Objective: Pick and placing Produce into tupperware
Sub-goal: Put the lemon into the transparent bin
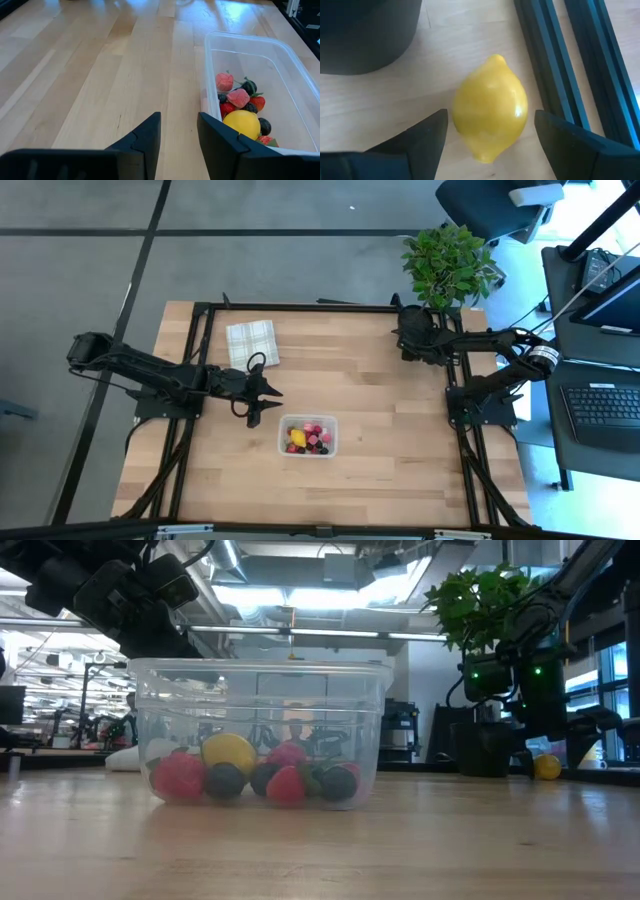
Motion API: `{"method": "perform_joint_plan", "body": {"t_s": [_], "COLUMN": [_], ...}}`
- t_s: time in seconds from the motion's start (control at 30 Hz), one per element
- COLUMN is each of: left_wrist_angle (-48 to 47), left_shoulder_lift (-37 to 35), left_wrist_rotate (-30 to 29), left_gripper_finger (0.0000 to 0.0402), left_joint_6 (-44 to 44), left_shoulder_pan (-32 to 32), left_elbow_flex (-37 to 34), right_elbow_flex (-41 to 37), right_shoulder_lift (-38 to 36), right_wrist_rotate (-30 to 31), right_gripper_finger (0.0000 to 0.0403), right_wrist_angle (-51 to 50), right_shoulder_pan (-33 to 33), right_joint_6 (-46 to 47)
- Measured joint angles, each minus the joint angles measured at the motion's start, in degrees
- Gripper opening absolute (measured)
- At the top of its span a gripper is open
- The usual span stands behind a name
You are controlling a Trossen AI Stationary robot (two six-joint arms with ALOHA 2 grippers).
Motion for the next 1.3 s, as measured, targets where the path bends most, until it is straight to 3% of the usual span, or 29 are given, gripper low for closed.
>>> {"method": "perform_joint_plan", "body": {"t_s": [0.87,1.3], "left_wrist_angle": [0.0,0.0], "left_shoulder_lift": [0.0,0.0], "left_wrist_rotate": [0.0,0.0], "left_gripper_finger": [0.0121,0.0121], "left_joint_6": [0.0,0.0], "left_shoulder_pan": [0.0,0.0], "left_elbow_flex": [0.0,0.0], "right_elbow_flex": [0.0,0.0], "right_shoulder_lift": [0.0,0.0], "right_wrist_rotate": [2.6,3.2], "right_gripper_finger": [0.0299,0.0213], "right_wrist_angle": [4.1,3.2], "right_shoulder_pan": [0.0,-0.1], "right_joint_6": [-0.2,-1.8]}}
